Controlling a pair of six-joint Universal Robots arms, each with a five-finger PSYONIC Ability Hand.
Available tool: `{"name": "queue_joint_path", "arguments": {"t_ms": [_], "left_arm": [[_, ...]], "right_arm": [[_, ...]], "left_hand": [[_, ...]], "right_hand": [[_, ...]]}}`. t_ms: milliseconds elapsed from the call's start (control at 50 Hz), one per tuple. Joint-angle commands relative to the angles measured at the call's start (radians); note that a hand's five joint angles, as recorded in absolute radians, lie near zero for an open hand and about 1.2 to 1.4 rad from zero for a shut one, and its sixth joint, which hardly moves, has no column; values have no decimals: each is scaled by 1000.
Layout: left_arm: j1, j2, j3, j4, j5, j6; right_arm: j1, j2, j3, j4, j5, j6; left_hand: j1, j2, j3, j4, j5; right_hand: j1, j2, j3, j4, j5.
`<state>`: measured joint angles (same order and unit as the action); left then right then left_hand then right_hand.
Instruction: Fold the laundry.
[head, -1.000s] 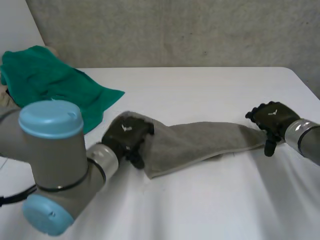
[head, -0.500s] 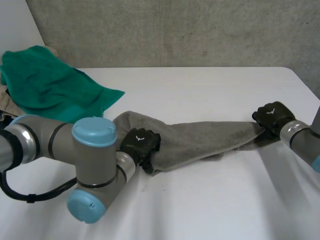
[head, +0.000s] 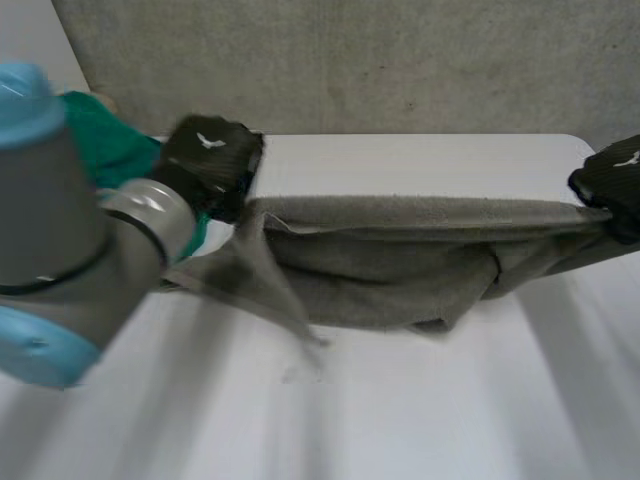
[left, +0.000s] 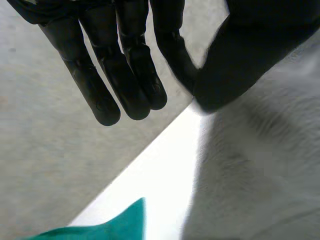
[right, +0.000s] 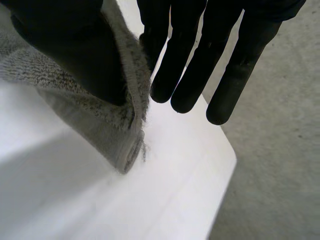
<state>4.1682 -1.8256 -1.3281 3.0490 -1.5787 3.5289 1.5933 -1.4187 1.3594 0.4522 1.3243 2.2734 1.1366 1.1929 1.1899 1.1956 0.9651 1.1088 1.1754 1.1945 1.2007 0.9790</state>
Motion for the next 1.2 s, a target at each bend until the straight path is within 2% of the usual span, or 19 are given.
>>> {"name": "queue_joint_path", "arguments": {"t_ms": [20,100,140,220,280,340,400,440,460,640,740,860,940,1200], "left_arm": [[50,-23,4,-101,13,182],[55,-170,50,-90,13,251],[64,-240,105,-76,13,266],[69,-414,343,6,16,280],[61,-445,435,85,10,268],[38,-440,412,114,3,245],[-11,-399,275,108,5,168],[-17,-286,130,109,11,107],[-17,-252,81,111,13,87],[-22,35,-284,94,19,-90],[-39,97,-483,73,42,-93],[-48,37,-531,113,69,-54],[-27,-27,-536,117,72,-19],[-17,-81,-543,205,71,1]], "right_arm": [[30,-43,15,137,29,-80],[114,82,-8,135,42,-80],[143,171,-76,122,76,-66],[171,276,-236,7,151,-11],[206,311,-298,-88,182,32],[224,311,-289,-133,190,44],[232,305,-249,-159,193,58],[231,291,-211,-174,194,69],[229,288,-197,-181,197,72],[209,362,-155,-305,363,61],[172,371,-131,-323,356,78],[178,360,-95,-339,300,101],[172,360,-77,-343,297,110],[172,353,-42,-360,293,138]], "left_hand": [[260,203,206,201,257],[260,203,206,201,257],[260,203,206,201,257],[260,203,206,201,257],[260,203,206,201,257],[260,203,206,201,257],[-346,-402,-399,-405,-349],[-736,-792,-789,-795,-739],[-776,-832,-829,-835,-779],[-750,-806,-803,-809,-753],[-753,-809,-806,-812,-756],[-750,-806,-803,-809,-753],[-718,-774,-771,-777,-721],[-585,-642,-639,-644,-588]], "right_hand": [[287,221,202,196,243],[287,221,202,196,243],[287,221,202,196,243],[287,221,202,196,243],[287,221,202,196,243],[287,221,202,196,243],[287,221,202,196,243],[287,221,202,196,243],[287,221,202,196,243],[287,221,202,196,243],[287,221,202,196,243],[287,221,202,196,243],[287,221,202,196,243],[287,221,202,196,243]]}}
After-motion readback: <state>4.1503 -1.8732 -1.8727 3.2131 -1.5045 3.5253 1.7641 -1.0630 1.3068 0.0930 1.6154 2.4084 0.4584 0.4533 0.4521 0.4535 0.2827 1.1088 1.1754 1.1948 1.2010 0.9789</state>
